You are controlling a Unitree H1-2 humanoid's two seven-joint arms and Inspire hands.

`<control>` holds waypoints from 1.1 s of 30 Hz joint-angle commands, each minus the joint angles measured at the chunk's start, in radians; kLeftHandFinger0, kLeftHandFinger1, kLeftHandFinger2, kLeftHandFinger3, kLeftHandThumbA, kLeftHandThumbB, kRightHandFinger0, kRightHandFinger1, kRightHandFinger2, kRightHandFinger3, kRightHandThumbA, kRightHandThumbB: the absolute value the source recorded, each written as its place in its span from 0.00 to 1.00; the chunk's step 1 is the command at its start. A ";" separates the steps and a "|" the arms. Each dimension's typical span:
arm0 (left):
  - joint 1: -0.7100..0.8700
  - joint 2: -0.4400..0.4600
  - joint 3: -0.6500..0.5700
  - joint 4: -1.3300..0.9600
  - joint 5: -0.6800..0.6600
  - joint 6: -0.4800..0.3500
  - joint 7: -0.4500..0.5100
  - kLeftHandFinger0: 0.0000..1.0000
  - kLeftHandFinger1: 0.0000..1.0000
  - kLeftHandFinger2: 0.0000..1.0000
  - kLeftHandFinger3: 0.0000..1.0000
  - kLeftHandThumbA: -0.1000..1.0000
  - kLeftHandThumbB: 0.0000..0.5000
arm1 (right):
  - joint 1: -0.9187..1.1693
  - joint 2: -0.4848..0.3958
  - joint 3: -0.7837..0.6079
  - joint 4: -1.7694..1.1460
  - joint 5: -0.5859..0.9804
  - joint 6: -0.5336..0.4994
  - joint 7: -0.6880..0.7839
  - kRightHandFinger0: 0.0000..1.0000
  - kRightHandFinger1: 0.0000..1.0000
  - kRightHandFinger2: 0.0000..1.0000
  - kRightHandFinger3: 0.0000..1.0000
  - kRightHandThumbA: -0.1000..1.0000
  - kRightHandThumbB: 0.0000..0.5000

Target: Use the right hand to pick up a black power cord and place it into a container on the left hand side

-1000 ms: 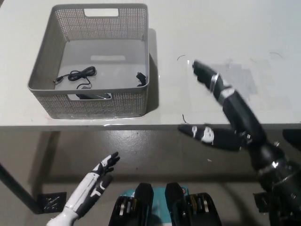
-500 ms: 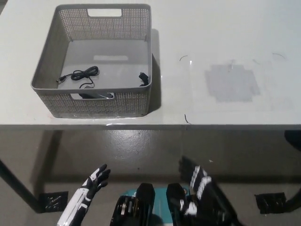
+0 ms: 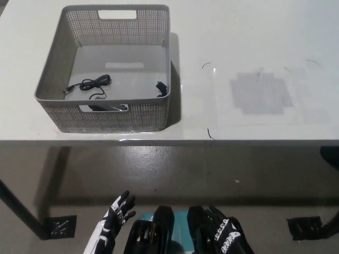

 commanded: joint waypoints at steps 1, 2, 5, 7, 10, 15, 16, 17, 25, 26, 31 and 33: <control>-0.020 0.015 0.013 -0.028 -0.023 -0.030 0.013 1.00 1.00 1.00 1.00 1.00 0.43 | -0.033 0.018 -0.005 0.009 -0.007 -0.131 -0.033 1.00 1.00 1.00 1.00 1.00 0.34; -0.028 0.020 0.016 -0.029 -0.026 -0.032 0.014 1.00 1.00 1.00 1.00 1.00 0.43 | -0.046 0.018 -0.003 0.012 -0.030 -0.147 -0.046 1.00 1.00 1.00 1.00 1.00 0.37; -0.050 0.024 0.013 -0.023 -0.022 -0.039 0.013 1.00 1.00 1.00 1.00 1.00 0.41 | -0.068 0.008 0.000 0.015 -0.076 -0.171 -0.070 1.00 1.00 1.00 1.00 1.00 0.44; -0.058 0.027 0.009 -0.022 -0.009 -0.044 0.015 1.00 1.00 1.00 1.00 1.00 0.38 | -0.078 0.004 0.001 0.017 -0.101 -0.184 -0.086 1.00 1.00 1.00 1.00 1.00 0.49; -0.067 0.036 0.005 -0.028 0.002 -0.037 0.014 1.00 1.00 1.00 1.00 1.00 0.40 | -0.085 0.007 0.002 0.008 -0.113 -0.171 -0.102 1.00 1.00 1.00 1.00 1.00 0.56; -0.084 0.044 0.003 -0.031 0.011 -0.033 0.017 1.00 1.00 1.00 1.00 1.00 0.41 | -0.100 -0.001 0.009 0.006 -0.120 -0.169 -0.109 1.00 1.00 1.00 1.00 1.00 0.57; -0.084 0.045 0.003 -0.033 0.009 -0.029 0.016 1.00 1.00 1.00 1.00 1.00 0.40 | -0.102 -0.001 0.010 0.009 -0.121 -0.174 -0.109 1.00 1.00 1.00 1.00 1.00 0.55; -0.084 0.046 0.003 -0.033 0.009 -0.028 0.016 1.00 1.00 1.00 1.00 1.00 0.42 | -0.102 -0.002 0.011 0.009 -0.121 -0.174 -0.110 1.00 1.00 1.00 1.00 1.00 0.56; -0.095 0.059 -0.004 -0.026 0.032 -0.035 0.016 1.00 1.00 1.00 1.00 1.00 0.48 | -0.108 -0.004 0.016 0.006 -0.117 -0.172 -0.116 1.00 1.00 1.00 1.00 1.00 0.54; -0.095 0.059 -0.005 -0.027 0.034 -0.033 0.017 1.00 1.00 1.00 1.00 1.00 0.49 | -0.108 -0.005 0.017 0.005 -0.116 -0.171 -0.116 1.00 1.00 1.00 1.00 1.00 0.54; -0.101 0.064 -0.004 -0.032 0.033 -0.026 0.014 1.00 1.00 1.00 1.00 1.00 0.51 | -0.119 -0.006 0.021 0.016 -0.111 -0.172 -0.115 1.00 1.00 1.00 1.00 1.00 0.51; -0.103 0.063 -0.003 -0.027 0.030 -0.029 0.014 1.00 1.00 1.00 1.00 1.00 0.51 | -0.120 -0.006 0.022 0.018 -0.112 -0.173 -0.117 1.00 1.00 1.00 1.00 1.00 0.52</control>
